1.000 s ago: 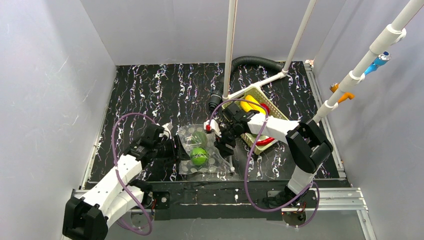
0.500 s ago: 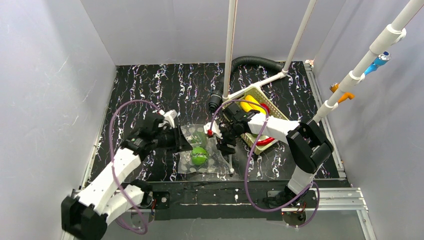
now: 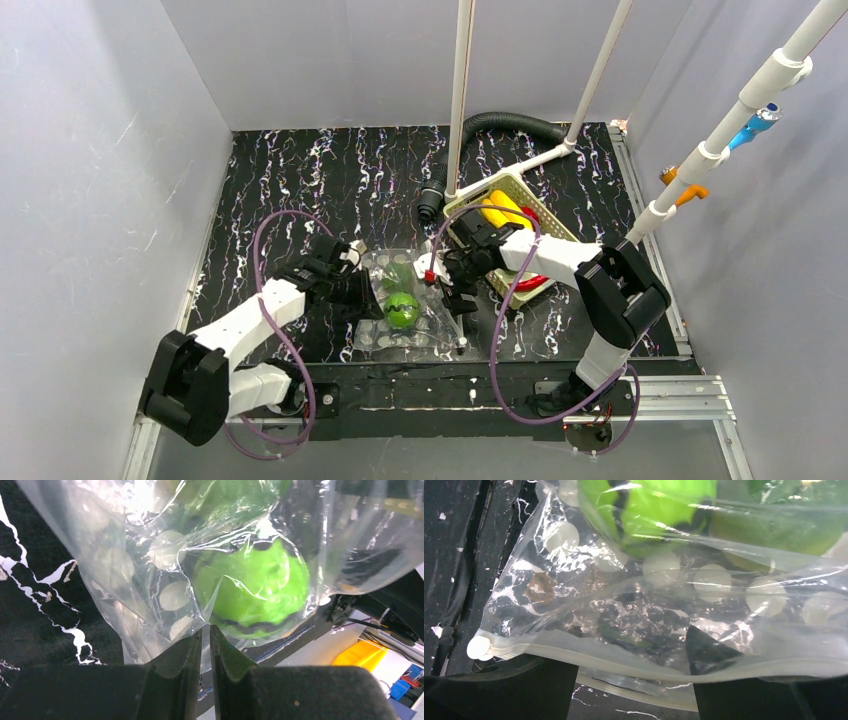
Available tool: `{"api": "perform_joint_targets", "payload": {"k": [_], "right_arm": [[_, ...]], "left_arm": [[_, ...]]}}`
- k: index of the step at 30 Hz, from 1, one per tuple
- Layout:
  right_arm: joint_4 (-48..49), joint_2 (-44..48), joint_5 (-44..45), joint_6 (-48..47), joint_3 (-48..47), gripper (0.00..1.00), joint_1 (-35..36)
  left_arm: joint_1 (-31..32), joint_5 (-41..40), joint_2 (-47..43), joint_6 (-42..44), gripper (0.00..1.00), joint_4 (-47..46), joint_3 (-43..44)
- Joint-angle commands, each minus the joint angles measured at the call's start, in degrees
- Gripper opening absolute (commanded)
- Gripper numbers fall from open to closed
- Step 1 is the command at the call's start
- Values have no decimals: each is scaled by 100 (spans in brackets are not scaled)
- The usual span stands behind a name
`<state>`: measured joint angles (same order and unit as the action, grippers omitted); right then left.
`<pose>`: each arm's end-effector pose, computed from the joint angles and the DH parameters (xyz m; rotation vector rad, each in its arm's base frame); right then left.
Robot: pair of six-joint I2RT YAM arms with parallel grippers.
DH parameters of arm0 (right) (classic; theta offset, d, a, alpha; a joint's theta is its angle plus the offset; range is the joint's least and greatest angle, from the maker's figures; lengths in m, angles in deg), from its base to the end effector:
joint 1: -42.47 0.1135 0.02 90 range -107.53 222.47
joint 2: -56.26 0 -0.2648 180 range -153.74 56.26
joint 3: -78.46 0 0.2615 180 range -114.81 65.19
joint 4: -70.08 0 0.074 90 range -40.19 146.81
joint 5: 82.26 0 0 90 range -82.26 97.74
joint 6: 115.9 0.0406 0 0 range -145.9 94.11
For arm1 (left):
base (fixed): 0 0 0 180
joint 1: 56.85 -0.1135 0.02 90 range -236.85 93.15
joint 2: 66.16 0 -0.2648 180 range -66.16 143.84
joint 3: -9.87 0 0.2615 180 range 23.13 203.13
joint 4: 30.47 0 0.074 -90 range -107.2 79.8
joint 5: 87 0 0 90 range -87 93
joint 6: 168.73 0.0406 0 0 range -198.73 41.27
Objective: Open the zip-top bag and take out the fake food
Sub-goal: Pick up the fake fruit from the zipper food storage bag.
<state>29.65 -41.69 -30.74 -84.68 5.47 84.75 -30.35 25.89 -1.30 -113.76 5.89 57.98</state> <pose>0.2329 0.2459 0.1692 -2.0654 1.4524 0.7908 0.1941 -0.1144 0.1888 -0.0186 2.6474 -0.9102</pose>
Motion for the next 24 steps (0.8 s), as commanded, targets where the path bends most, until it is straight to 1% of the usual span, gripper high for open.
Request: {"api": "perform_joint_targets", "payload": {"k": [1, 6, 14, 17, 20, 24], "right_arm": [[-10, 223, -340, -728, 103, 81, 8], [353, 240, -228, -933, 259, 82, 34], [811, 457, -544, -935, 521, 83, 54], [860, 437, -633, -900, 487, 83, 97], [845, 396, -697, -854, 437, 83, 134], [835, 389, -755, -815, 443, 83, 140]], "left_arm": [[31, -37, 412, 137, 11, -245, -90], [43, 27, 1007, 183, 11, -511, 45], [184, 82, 1372, 161, 11, -678, 404], [277, 62, 1588, 159, 10, -707, 559], [403, -122, 1840, 169, 10, -727, 688], [457, -146, 2120, 94, 10, -965, 738]]}}
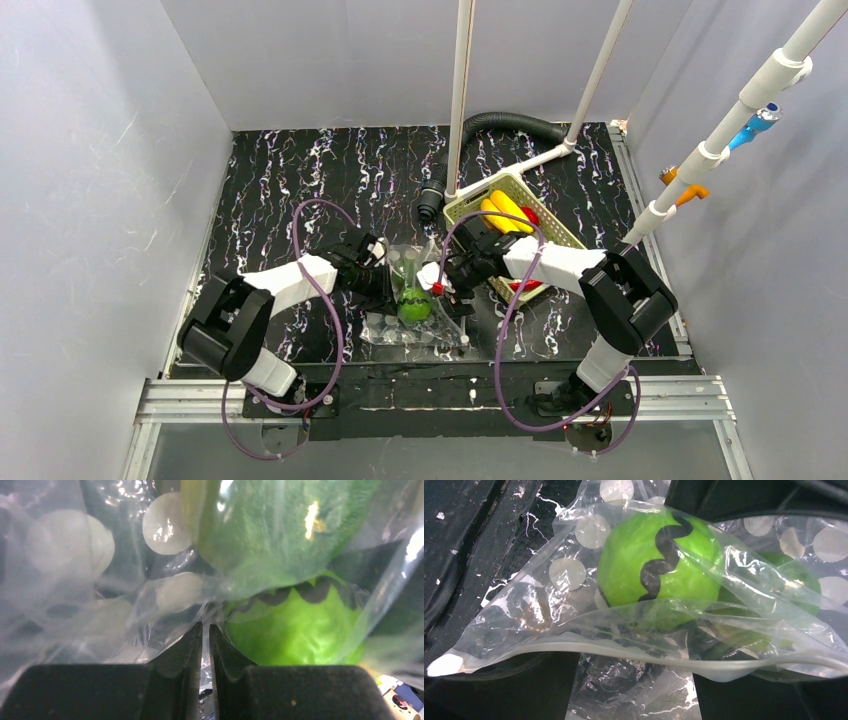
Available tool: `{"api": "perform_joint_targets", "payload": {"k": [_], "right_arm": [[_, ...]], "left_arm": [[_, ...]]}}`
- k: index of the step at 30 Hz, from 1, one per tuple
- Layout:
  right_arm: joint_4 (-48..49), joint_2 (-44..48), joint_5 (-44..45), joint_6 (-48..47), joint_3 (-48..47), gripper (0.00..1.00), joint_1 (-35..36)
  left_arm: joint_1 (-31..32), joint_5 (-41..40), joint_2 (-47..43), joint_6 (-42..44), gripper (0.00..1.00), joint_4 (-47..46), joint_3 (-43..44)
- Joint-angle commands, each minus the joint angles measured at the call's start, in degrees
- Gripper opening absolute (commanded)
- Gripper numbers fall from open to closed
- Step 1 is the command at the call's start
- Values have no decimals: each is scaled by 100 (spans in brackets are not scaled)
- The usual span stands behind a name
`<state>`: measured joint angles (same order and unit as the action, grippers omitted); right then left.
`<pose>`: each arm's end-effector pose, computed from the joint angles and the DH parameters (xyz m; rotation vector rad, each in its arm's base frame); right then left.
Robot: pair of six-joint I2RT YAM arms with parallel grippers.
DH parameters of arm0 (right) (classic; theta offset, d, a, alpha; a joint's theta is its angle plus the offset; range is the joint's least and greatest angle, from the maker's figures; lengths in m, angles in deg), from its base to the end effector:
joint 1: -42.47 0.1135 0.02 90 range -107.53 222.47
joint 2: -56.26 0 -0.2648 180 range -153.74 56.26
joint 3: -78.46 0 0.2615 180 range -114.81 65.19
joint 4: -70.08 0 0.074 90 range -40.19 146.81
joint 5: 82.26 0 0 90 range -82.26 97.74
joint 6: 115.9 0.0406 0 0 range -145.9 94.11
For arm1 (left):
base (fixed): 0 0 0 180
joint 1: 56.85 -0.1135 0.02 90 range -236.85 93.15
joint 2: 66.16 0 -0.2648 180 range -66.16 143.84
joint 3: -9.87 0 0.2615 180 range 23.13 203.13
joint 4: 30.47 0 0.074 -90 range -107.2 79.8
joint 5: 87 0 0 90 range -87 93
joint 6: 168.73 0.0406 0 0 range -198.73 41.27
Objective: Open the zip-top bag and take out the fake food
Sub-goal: Pick up the fake fruit from the zipper food storage bag.
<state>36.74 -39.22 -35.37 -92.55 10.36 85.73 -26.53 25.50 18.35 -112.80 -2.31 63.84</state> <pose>0.2200 0.2451 0.1664 -2.0948 1.1685 0.7966 0.2320 -0.1537 0.1489 0.0633 2.7573 -0.8746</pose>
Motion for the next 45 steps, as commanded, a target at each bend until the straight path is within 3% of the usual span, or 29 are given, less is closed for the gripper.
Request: {"api": "perform_joint_targets", "payload": {"k": [1, 16, 17, 18, 32, 35, 45], "right_arm": [[127, 139, -290, -32, -52, 84, 42], [289, 91, -217, 114, -16, 85, 217], [285, 76, -227, 99, -9, 95, 217], [262, 67, -236, 86, -11, 98, 225], [209, -242, -21, 498, -231, 98, 609], [163, -286, 22, 541, -274, 92, 656], [-789, -173, 686, -108, -598, 53, 520]], "left_arm": [[78, -113, 148, -10, 10, -193, 155], [553, -30, 794, 9, 11, -472, 654], [553, -53, 786, 6, 11, -479, 650], [553, -68, 779, -5, 11, -479, 655], [631, -267, 721, -357, 10, -739, 725], [632, -341, 593, -331, 10, -719, 638], [601, -956, -108, 61, 10, -104, 414]]}}
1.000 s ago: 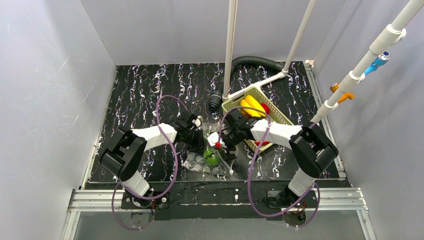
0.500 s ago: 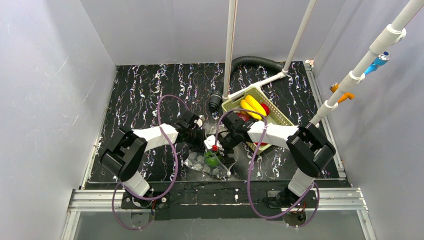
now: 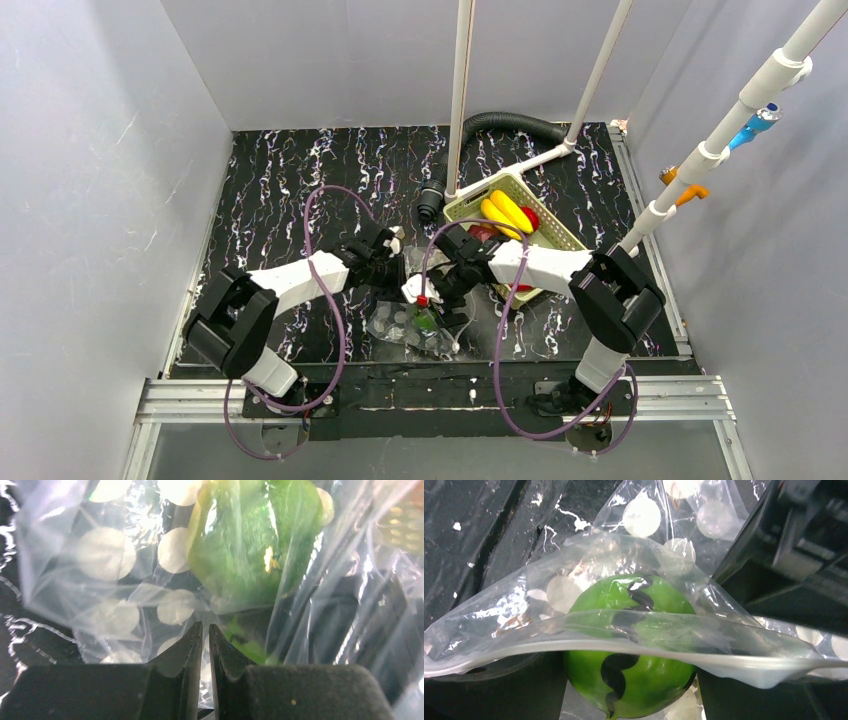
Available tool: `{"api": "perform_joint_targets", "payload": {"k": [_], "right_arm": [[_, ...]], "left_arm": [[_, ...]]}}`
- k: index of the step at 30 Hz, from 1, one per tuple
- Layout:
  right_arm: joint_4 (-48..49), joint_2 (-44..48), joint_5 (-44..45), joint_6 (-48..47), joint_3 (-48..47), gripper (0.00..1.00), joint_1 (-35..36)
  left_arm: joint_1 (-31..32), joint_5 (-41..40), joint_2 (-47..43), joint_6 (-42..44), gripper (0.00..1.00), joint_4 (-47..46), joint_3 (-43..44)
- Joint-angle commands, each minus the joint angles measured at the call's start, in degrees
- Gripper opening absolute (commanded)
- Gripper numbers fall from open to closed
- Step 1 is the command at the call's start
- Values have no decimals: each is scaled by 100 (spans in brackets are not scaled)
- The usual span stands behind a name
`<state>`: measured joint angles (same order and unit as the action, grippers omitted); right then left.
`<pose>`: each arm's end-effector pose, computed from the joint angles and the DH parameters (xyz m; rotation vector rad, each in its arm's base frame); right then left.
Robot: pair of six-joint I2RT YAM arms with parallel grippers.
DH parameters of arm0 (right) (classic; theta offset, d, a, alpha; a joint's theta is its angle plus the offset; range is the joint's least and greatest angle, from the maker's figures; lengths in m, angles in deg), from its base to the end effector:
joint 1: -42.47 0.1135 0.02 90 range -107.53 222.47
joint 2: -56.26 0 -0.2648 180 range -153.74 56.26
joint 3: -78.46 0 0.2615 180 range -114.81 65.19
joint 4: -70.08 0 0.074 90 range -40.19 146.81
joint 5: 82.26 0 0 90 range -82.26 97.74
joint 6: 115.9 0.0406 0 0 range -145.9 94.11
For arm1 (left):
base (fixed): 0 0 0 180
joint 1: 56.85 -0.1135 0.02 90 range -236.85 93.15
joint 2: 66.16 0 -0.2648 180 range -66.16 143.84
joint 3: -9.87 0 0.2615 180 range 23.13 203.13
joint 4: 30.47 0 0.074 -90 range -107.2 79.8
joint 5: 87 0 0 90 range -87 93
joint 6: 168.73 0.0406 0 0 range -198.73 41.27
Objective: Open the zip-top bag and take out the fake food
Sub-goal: Pick up the fake fruit from the zipper food storage bag.
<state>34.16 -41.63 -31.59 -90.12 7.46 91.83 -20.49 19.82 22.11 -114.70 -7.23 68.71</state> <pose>0.2004 0.2730 0.1638 -2.1897 1.1776 0.8003 0.2412 -0.1922 0.1599 0.1418 2.6569 -0.8469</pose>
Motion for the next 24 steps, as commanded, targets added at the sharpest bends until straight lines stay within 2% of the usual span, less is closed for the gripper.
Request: {"api": "perform_joint_targets", "payload": {"k": [1, 6, 10, 11, 12, 24], "right_arm": [[-632, 109, 346, -386, -347, 50, -146], [-1099, 368, 150, -534, -388, 32, -470], [-1329, 527, -93, -597, -384, 22, -651], [-1385, 533, -107, -605, -398, 7, -675], [-1383, 536, -116, -591, -407, 1, -708], [-1450, 890, -397, -529, -349, 1, -1136]], "left_arm": [[-18, -433, -564, 281, 10, 427, -101], [-115, -560, -969, 367, 10, 546, -286], [-151, -602, -1281, 395, 10, 590, -357], [-155, -590, -1333, 417, 11, 611, -353], [-155, -587, -1369, 442, 11, 649, -347], [-219, -733, -2041, 538, 12, 1040, -360]]}}
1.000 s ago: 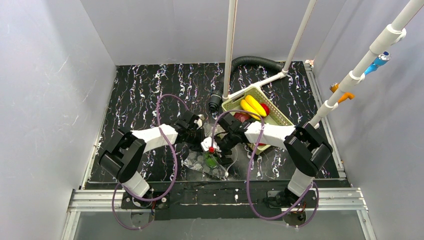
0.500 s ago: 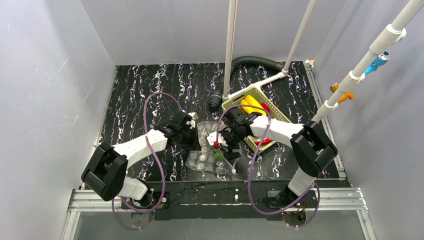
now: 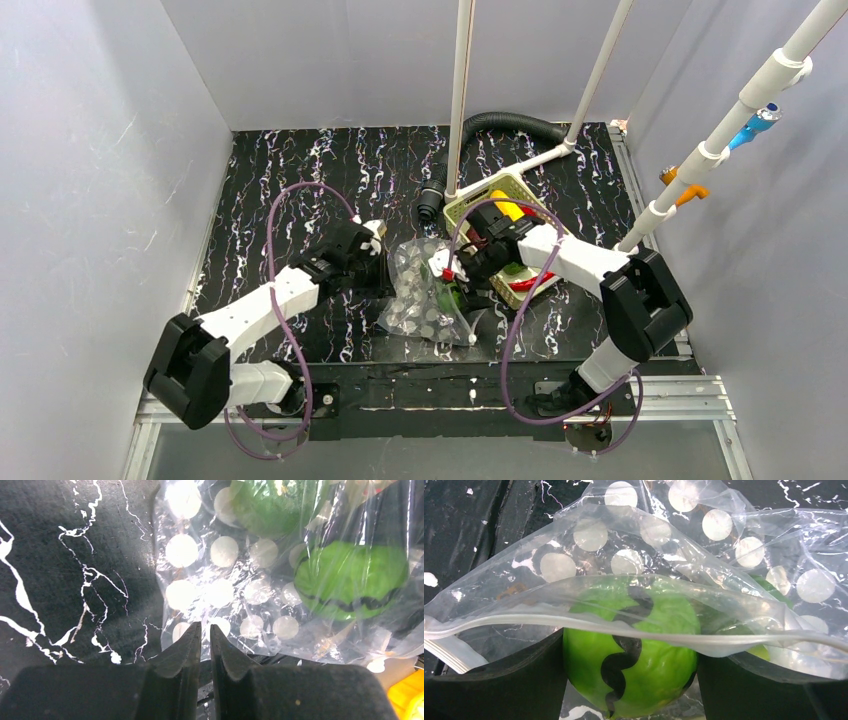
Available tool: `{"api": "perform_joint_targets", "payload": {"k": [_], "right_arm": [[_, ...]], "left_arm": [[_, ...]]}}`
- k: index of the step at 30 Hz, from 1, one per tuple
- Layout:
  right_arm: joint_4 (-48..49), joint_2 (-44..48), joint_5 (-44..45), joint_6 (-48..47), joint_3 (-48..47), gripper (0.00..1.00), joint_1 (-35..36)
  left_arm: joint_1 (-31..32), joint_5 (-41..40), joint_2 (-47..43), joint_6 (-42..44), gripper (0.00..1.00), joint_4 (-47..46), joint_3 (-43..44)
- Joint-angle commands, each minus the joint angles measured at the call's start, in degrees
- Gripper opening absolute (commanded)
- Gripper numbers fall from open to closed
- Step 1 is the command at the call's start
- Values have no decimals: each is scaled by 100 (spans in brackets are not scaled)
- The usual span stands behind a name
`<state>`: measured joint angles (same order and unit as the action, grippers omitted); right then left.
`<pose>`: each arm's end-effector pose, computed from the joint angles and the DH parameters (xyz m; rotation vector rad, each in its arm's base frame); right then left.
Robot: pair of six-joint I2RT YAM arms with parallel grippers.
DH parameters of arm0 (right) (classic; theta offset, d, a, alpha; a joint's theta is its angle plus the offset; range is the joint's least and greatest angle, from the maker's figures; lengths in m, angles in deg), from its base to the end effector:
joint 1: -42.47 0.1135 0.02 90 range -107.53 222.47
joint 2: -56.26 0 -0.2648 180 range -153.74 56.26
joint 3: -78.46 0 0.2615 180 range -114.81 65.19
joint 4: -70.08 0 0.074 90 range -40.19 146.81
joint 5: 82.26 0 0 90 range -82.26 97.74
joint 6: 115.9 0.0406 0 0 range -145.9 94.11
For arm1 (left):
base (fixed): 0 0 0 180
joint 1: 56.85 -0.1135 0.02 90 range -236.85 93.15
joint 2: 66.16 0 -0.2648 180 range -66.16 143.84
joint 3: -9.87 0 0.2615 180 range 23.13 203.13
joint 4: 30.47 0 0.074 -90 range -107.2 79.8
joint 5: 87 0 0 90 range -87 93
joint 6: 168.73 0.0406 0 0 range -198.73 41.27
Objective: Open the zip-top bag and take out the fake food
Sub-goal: Pick up the fake fruit from the zipper food storage bag.
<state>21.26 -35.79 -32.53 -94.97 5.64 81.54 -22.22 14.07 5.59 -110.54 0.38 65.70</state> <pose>0.2285 0.2193 0.1946 -2.1257 1.3212 0.7588 0.2149 -0.1579 0.2103 0.1581 2.5064 -0.7482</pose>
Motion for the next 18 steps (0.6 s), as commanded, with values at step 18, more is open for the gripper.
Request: {"api": "perform_joint_targets", "payload": {"k": [18], "right_arm": [[-588, 792, -341, -240, -149, 1, -391]], "left_arm": [[-123, -410, -988, 142, 27, 800, 67]]}}
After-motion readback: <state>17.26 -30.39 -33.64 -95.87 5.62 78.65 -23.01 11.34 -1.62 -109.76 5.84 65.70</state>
